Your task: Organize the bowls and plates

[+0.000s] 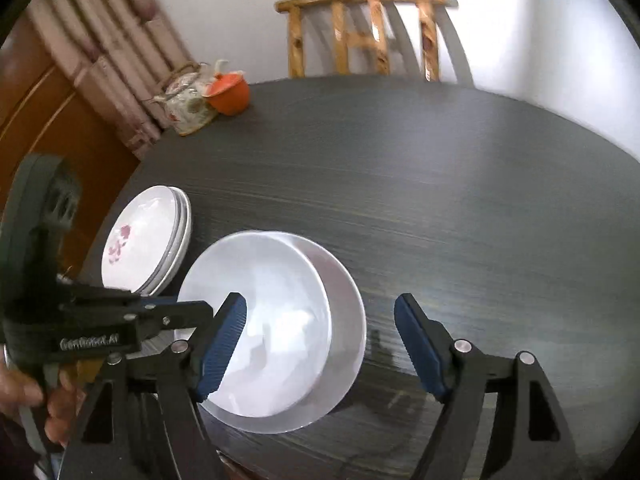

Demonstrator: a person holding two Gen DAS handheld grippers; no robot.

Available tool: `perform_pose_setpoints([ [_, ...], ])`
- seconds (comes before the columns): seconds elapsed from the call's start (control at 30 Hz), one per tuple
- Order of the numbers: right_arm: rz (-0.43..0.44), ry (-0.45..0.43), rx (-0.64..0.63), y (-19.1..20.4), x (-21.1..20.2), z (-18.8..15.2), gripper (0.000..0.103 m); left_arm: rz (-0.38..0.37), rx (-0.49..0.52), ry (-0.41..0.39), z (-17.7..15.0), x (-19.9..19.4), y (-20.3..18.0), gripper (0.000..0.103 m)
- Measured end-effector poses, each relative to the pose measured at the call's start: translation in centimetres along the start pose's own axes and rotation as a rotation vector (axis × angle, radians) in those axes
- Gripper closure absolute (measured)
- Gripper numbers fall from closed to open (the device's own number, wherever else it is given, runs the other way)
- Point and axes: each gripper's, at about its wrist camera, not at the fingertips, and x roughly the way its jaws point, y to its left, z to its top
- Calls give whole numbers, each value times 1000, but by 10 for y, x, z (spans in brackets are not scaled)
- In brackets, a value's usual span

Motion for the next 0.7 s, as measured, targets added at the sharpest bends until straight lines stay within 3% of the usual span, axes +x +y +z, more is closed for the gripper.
perform_pose_setpoints([
  [0.27,70,-16,156,-34,-1,-1,30,92,70,-51,-5,-17,-14,88],
  [0.37,134,-29,246,-50,-2,-5,30,102,75,-57,-4,-17,-14,80],
  [0.43,141,-31,274,-55,0,-6,30,86,72,-52,-6,-16,-10,80],
  [0.6,147,-52,285,-55,-4,-12,30,105,120,-136,-20,-27,-11,80],
  [0.7,162,-71,296,-55,-7,-15,30,160,171,-213,-34,-37,-9,79],
])
